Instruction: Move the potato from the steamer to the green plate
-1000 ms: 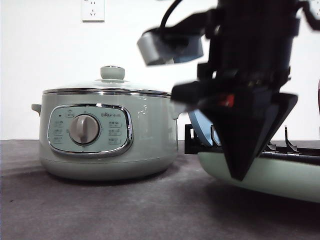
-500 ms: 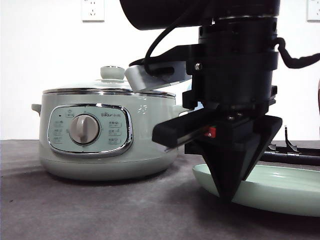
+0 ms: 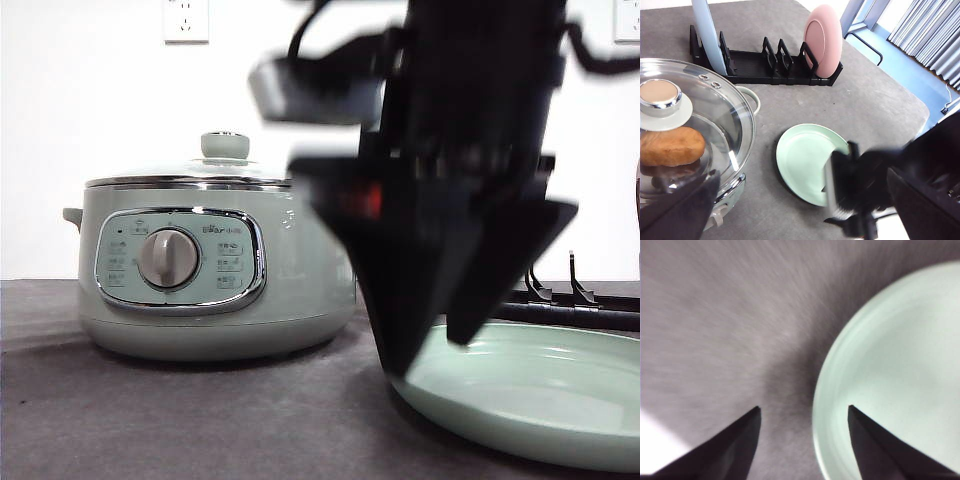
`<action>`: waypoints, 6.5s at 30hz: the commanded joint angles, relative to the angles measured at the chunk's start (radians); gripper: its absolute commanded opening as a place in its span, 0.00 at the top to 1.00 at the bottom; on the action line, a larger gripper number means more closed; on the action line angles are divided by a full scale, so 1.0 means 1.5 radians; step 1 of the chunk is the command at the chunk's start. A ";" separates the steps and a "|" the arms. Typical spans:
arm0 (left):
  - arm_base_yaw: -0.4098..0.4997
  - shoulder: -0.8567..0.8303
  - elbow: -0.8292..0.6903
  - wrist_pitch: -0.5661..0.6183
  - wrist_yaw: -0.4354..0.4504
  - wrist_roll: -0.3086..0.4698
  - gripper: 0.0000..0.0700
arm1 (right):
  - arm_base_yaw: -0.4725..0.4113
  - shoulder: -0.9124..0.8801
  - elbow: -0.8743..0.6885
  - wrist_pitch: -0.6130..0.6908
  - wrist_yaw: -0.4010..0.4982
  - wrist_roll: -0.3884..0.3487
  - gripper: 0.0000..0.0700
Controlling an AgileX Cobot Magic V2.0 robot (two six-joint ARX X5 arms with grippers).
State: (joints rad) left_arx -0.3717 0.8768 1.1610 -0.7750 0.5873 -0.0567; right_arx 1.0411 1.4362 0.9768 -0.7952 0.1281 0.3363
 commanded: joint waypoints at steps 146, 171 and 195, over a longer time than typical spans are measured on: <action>-0.062 0.640 0.464 -0.154 -0.373 0.072 1.00 | -0.373 -0.593 -0.029 0.056 -0.225 -0.038 0.02; -0.062 0.640 0.717 -0.314 -0.375 0.065 1.00 | -0.373 -0.593 -0.029 0.056 -0.225 -0.037 0.02; 0.159 0.640 0.717 -0.328 -0.377 0.068 1.00 | -0.373 -0.593 -0.029 0.056 -0.225 -0.037 0.02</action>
State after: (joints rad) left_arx -0.1394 1.8347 2.1910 -1.2926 0.0235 0.0425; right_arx 0.4763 0.5438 0.9253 -0.7185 -0.2092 0.2777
